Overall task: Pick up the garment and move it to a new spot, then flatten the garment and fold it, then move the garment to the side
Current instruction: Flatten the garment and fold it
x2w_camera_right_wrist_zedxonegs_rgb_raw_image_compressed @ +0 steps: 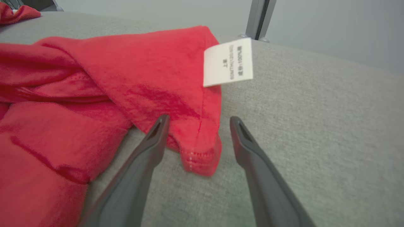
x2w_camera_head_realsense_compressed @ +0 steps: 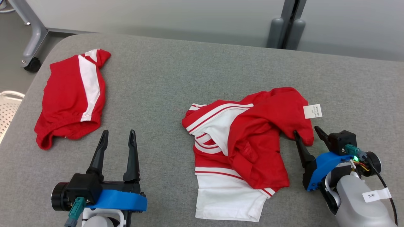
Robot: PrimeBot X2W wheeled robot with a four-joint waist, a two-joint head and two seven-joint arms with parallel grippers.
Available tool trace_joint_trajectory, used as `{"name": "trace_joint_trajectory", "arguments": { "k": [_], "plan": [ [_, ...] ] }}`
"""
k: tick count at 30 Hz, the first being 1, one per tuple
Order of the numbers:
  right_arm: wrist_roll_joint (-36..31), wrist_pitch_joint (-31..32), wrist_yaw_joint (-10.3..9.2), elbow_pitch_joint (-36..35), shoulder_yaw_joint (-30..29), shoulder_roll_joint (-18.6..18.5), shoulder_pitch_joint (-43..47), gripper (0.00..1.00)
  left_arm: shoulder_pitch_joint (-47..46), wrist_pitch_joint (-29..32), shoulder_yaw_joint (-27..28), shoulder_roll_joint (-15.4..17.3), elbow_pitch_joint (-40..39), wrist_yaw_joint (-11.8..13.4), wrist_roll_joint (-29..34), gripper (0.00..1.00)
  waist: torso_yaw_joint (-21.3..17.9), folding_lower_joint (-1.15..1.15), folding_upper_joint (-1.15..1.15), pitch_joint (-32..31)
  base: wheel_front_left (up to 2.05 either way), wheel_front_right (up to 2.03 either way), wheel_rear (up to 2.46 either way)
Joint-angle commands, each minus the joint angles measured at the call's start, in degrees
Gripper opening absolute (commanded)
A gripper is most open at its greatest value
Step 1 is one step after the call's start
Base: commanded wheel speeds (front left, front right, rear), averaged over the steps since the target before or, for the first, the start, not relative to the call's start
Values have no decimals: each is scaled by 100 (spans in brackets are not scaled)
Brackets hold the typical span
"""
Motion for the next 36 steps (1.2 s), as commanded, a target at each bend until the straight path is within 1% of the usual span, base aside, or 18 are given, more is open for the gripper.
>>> {"name": "trace_joint_trajectory", "arguments": {
  "k": [1,4,5,6,9,13,16,27,31,36],
  "plan": [
    [10,-6,1,125,-13,-27,-152,100,-96,-15,1,-2,-30,-4,-18,100,90,0,-1,78,0,0,0],
    [85,-5,1,406,9,30,-228,100,-114,-15,-6,-2,-36,16,-38,100,143,0,-1,122,0,0,0],
    [114,-5,1,475,30,44,-267,20,-126,-15,-11,-2,-35,19,-40,100,154,0,-1,130,0,0,0],
    [158,-5,1,522,43,46,-316,0,-135,-15,-15,-2,-33,22,-42,100,163,0,-1,137,0,0,0],
    [305,-6,1,470,74,52,-402,0,-122,-15,21,-2,-30,34,-38,100,134,0,-1,128,0,0,0],
    [464,-6,1,104,119,-24,-292,0,-8,-15,72,-2,9,33,8,100,-20,0,-1,-11,0,0,0],
    [616,-6,1,-353,174,-122,-116,0,65,-15,125,-1,31,5,44,100,-196,0,-1,-176,0,0,0],
    [1015,10,1,-2252,352,-779,396,0,314,-15,170,-1,14,-46,129,100,-839,0,-1,-612,0,0,0],
    [1104,300,1,-2932,130,-1035,379,0,388,-15,157,0,16,-50,134,100,-948,0,-1,-676,0,0,0],
    [1177,890,1,-3701,-364,-1350,504,0,392,-15,97,0,31,-61,126,100,-903,0,-1,-695,0,0,0]
  ]
}}
